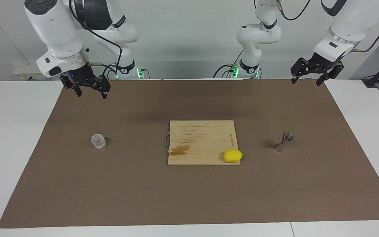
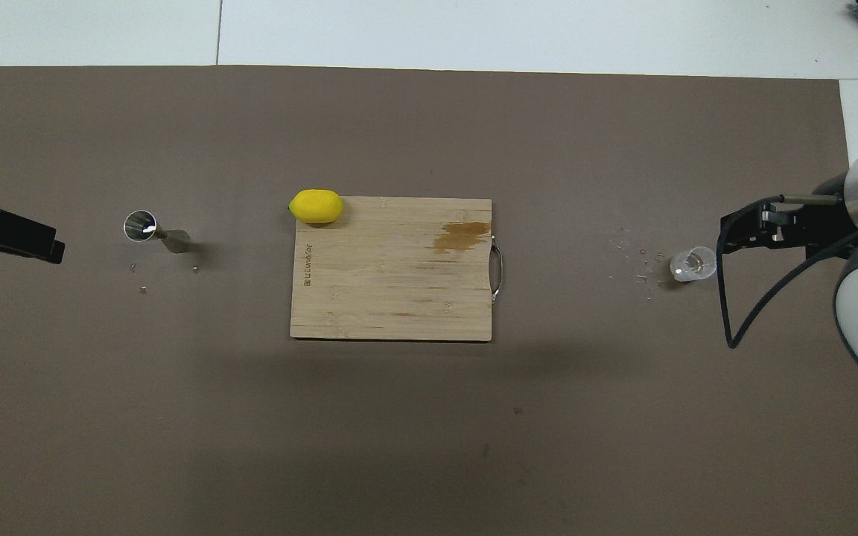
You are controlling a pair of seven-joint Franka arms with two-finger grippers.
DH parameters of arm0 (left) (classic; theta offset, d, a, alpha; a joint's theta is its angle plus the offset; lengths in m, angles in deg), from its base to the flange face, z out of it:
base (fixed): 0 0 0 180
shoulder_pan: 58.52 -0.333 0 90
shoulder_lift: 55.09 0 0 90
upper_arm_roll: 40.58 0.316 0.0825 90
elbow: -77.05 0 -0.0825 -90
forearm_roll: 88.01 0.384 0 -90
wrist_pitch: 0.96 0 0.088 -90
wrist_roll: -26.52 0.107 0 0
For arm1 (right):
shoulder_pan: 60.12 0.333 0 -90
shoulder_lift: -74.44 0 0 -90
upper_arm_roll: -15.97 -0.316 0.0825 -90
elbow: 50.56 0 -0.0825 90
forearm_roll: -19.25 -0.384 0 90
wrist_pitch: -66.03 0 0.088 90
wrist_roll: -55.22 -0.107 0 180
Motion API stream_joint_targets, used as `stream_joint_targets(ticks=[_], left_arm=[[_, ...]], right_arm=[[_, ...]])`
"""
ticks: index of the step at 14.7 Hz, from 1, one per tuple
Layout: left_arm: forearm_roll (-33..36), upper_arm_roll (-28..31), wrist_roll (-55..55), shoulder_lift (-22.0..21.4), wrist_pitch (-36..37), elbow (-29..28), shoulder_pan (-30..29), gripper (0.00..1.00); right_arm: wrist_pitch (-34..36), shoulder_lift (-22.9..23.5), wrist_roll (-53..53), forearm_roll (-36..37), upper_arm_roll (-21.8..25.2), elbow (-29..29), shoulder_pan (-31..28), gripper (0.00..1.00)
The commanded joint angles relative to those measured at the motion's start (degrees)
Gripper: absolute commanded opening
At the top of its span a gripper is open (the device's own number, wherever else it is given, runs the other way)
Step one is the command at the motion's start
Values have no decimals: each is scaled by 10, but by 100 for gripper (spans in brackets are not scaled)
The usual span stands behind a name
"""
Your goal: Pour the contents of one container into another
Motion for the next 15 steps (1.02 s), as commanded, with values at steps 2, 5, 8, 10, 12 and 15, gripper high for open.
stream_joint_targets(ticks=[2, 5, 8, 10, 12, 15], left_arm=[[1, -1, -10, -6, 8, 3, 8, 100], [1, -2, -11, -8, 6, -2, 8, 100], [1, -2, -56, -10, 4, -5, 7, 100], [-19, -2, -108, -6, 6, -4, 1, 100], [-22, -1, -123, -1, 13, -6, -2, 100], [-41, 6, -193, 33, 18, -5, -21, 100]], right_arm=[[-7, -13, 12, -3, -1, -14, -6, 100], [-7, -12, 12, -3, -1, -14, -6, 100], [-7, -12, 12, -3, -1, -14, -6, 100], [-7, -12, 12, -3, -1, -14, -6, 100], [-7, -12, 12, -3, -1, -14, -6, 100], [-7, -12, 12, -3, -1, -14, -5, 100]])
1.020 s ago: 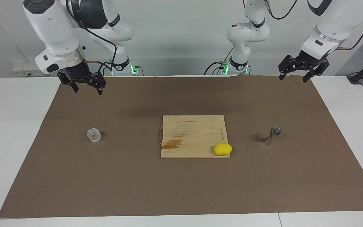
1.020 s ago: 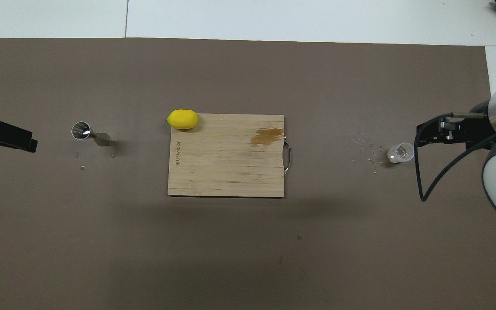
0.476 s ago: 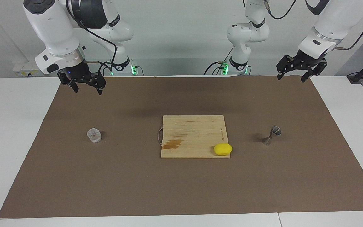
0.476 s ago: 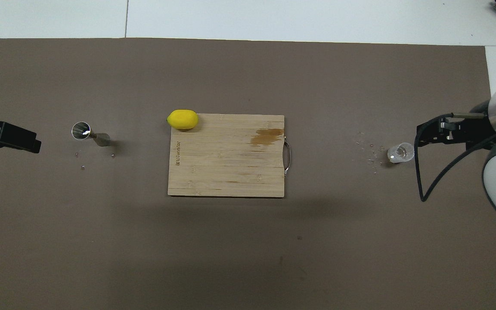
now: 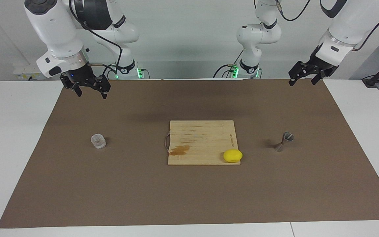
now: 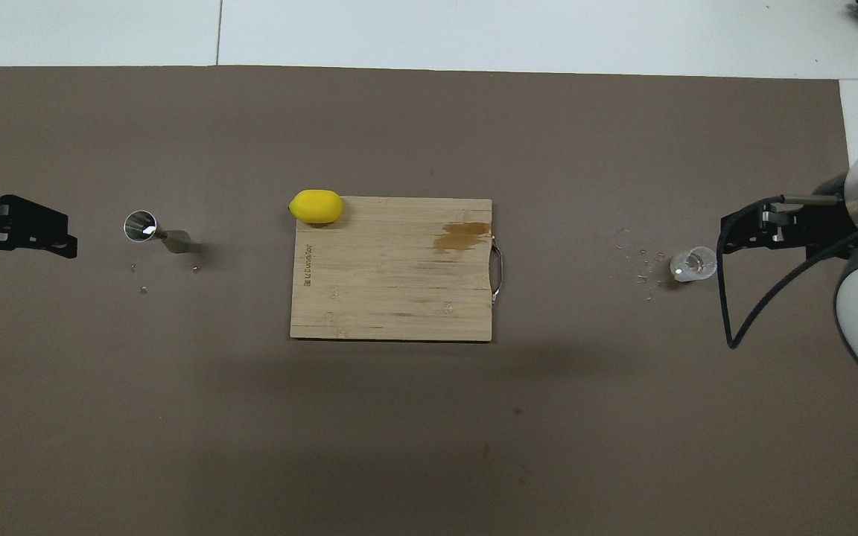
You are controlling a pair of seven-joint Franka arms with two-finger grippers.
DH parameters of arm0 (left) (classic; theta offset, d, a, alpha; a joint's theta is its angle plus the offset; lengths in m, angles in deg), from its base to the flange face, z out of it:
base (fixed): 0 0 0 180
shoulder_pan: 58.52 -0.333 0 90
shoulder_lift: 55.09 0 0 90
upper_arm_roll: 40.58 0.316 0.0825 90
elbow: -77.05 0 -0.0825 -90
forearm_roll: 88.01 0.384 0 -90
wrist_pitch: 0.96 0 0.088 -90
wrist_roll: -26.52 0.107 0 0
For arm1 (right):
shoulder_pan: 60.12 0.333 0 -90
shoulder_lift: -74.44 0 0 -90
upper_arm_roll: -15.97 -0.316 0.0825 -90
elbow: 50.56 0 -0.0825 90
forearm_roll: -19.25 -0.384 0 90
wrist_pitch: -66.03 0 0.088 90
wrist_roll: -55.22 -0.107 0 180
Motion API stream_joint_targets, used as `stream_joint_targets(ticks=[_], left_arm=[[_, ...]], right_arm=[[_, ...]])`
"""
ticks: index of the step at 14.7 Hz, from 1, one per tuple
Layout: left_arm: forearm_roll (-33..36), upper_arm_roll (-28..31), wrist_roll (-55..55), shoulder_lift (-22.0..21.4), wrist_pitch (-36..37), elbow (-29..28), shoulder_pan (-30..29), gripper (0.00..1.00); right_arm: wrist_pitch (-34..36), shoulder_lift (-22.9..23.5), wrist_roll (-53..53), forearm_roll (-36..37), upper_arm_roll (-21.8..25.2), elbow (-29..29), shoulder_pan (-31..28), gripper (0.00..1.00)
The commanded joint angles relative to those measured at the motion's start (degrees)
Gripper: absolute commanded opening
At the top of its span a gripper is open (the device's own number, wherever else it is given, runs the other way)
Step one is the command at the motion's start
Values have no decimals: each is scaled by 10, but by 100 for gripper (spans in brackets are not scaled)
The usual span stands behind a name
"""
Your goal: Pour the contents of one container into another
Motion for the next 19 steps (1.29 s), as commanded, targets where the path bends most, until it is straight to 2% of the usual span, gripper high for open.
stream_joint_targets(ticks=[1, 4, 7, 9, 13, 16, 19], left_arm=[[-34, 5, -82, 36, 11, 3, -32, 100], [-61, 8, -168, 71, -3, 2, -55, 100], [-120, 8, -279, 98, -68, -12, -95, 100], [-181, 8, -345, 91, -120, -56, -121, 100], [-285, 8, -427, 75, -170, -141, -163, 100], [-352, 8, -433, 64, -172, -204, -188, 100], [-422, 8, -501, 76, -189, -231, -204, 100]], right_arm=[[-7, -12, 12, -3, -1, -14, -6, 100], [-7, -12, 12, -3, -1, -14, -6, 100], [-7, -12, 12, -3, -1, -14, -6, 100], [-7, -12, 12, -3, -1, -14, -5, 100], [-7, -12, 12, -3, -1, -14, -6, 100], [-7, -12, 12, -3, -1, -14, -6, 100], [-7, -12, 12, -3, -1, -14, -6, 100]])
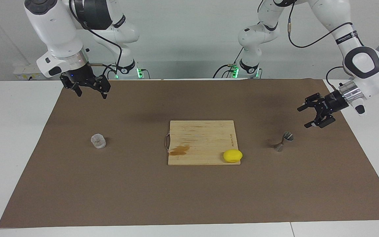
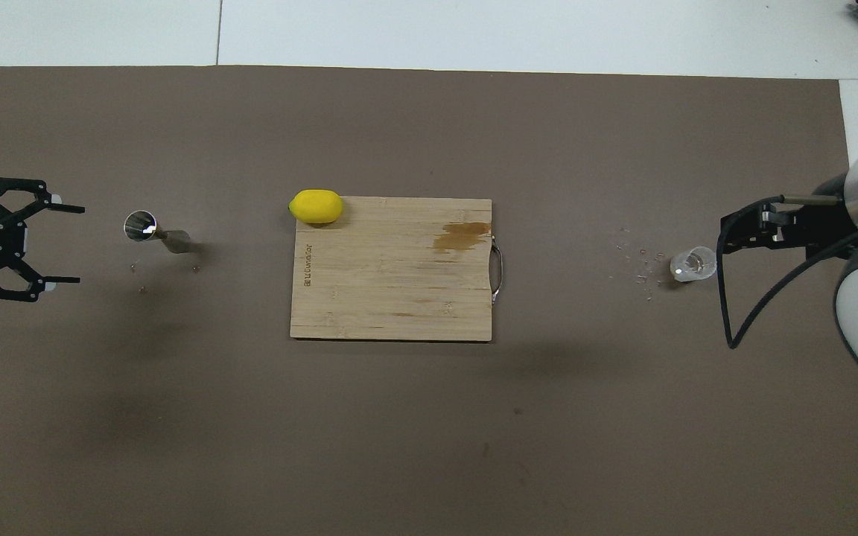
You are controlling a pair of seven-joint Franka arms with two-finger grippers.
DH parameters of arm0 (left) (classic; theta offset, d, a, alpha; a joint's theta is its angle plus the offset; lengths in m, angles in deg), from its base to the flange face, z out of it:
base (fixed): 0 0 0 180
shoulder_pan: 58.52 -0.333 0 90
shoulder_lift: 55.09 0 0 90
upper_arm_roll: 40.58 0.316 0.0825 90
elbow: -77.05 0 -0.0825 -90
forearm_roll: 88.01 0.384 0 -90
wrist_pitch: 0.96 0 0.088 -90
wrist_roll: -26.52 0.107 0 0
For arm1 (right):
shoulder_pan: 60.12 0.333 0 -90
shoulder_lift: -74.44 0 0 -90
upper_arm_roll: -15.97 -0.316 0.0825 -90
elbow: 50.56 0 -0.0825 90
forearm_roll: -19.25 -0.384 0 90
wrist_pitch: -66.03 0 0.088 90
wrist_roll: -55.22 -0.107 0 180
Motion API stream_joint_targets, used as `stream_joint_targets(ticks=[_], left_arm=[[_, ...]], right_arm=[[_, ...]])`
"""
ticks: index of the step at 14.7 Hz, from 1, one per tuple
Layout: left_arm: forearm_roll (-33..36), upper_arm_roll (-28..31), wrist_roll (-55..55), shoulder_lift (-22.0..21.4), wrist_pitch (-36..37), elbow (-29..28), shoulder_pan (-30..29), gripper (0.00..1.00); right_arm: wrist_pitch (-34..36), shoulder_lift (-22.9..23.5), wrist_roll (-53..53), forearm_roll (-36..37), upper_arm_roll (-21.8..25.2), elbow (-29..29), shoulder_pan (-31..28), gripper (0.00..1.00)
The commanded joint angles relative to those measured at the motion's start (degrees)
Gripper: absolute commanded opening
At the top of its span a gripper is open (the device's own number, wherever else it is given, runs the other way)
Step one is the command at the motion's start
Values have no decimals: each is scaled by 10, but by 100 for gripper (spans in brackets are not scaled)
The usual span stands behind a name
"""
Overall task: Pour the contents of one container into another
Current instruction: 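Open the left gripper and move it toward the metal cup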
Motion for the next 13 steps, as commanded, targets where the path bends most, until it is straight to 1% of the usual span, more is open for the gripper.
stream_joint_targets(ticks=[1, 4, 8, 11, 13], left_arm=[[-61, -4, -64, -10, -24, -41, -13, 100], [-110, -4, -86, 9, -53, -64, -25, 100], [-149, -4, -86, 21, -85, -81, -22, 100], [-178, -4, -86, 23, -107, -90, -16, 100], [-189, -4, -85, 22, -127, -106, -11, 100]], right_arm=[[-7, -12, 12, -3, -1, -14, -5, 100], [-7, -12, 12, -3, -1, -14, -6, 100], [-6, -12, 14, -3, -1, -14, -6, 100], [-4, -13, 14, -3, -1, -14, -6, 100], [-8, -13, 6, -3, -1, -14, -2, 100]])
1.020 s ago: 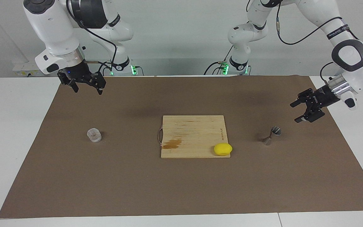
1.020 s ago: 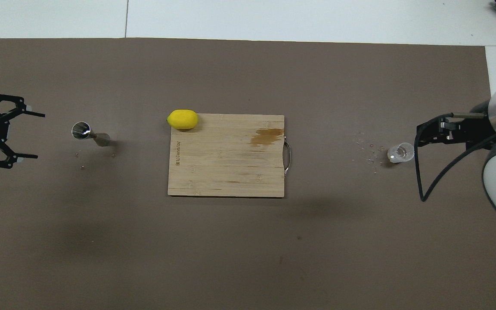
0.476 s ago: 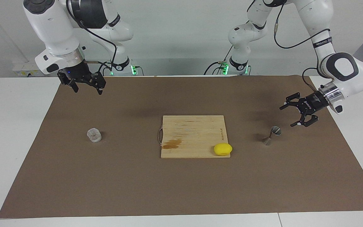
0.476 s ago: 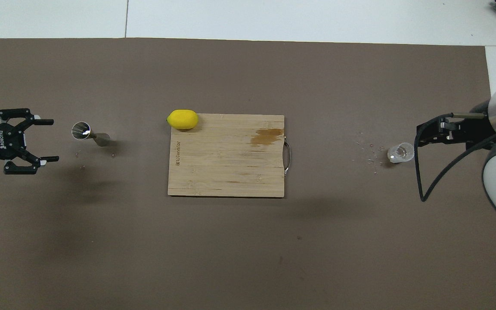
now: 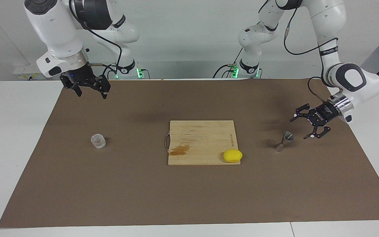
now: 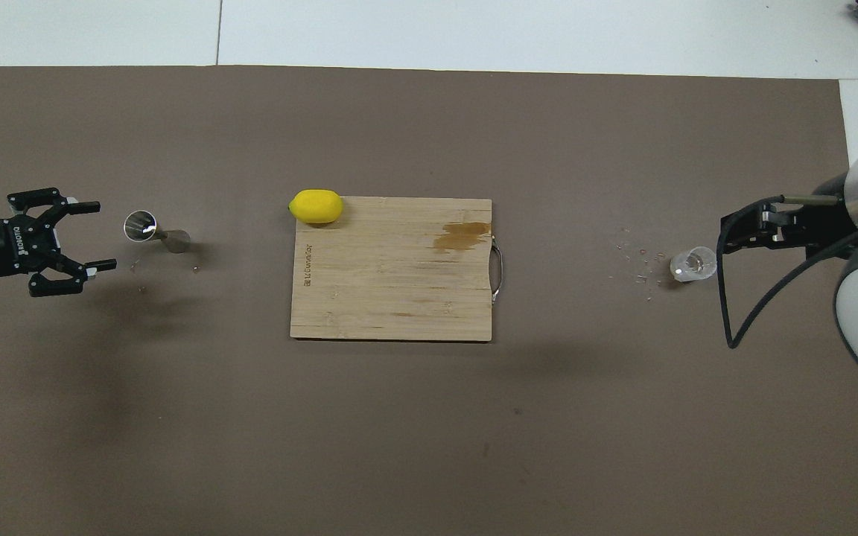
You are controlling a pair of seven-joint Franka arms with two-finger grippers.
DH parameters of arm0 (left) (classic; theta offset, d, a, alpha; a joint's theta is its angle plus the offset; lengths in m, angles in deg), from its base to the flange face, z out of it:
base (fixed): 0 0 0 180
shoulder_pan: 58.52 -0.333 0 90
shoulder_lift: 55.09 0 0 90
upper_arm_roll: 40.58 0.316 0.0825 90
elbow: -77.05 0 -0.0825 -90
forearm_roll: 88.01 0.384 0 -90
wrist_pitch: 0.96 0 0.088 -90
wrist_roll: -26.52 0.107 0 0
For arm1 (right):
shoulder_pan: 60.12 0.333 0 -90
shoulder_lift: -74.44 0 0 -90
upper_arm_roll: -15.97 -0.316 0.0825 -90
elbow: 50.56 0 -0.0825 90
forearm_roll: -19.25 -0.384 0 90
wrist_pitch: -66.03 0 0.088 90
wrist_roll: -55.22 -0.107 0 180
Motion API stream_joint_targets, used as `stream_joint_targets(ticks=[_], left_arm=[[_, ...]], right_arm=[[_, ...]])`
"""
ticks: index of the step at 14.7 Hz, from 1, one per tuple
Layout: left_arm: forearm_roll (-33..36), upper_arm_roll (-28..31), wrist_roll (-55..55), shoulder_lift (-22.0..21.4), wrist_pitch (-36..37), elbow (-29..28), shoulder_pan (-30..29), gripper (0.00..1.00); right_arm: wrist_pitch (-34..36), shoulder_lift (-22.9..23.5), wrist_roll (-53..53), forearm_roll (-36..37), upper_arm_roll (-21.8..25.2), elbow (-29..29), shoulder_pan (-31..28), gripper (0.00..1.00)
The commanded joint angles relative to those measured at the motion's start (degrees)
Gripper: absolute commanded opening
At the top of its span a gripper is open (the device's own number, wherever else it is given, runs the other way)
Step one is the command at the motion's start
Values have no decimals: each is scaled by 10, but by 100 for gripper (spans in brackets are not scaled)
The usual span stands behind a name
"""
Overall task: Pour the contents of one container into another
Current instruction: 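Open the left gripper and move it toward the metal cup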
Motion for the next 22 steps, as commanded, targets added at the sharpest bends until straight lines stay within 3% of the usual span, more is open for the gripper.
stream_joint_targets(ticks=[1, 5, 8, 13, 16, 19, 20, 21, 22], left_arm=[[-25, -1, -3, -6, -35, -29, 9, 100], [-48, -1, -1, -7, -54, -41, 30, 100], [-52, -1, 0, -6, -70, -47, 35, 100], [-62, -1, 3, -7, -81, -56, 46, 100], [-68, -1, 2, -8, -81, -57, 46, 91], [-69, -1, 1, -8, -81, -58, 46, 74], [-69, -1, 1, -8, -80, -58, 46, 60], [-71, -1, 1, -8, -80, -58, 46, 21], [-73, -1, -1, -8, -81, -58, 46, 2]], right_arm=[[-10, -13, -8, -3, -1, -14, -1, 99], [-18, -11, -49, -3, -1, -14, 0, 96], [-20, -10, -71, -3, -2, -12, 2, 87], [-34, -5, -181, -43, -1, -7, -6, 88], [-40, 2, -266, -59, -1, -9, -14, 88], [-56, 25, -289, -85, 0, -9, -34, 88], [-68, 27, -298, -85, 0, -13, -42, 88], [-77, 31, -311, -84, 0, -16, -51, 88], [-78, 41, -317, -85, 0, -15, -61, 88]])
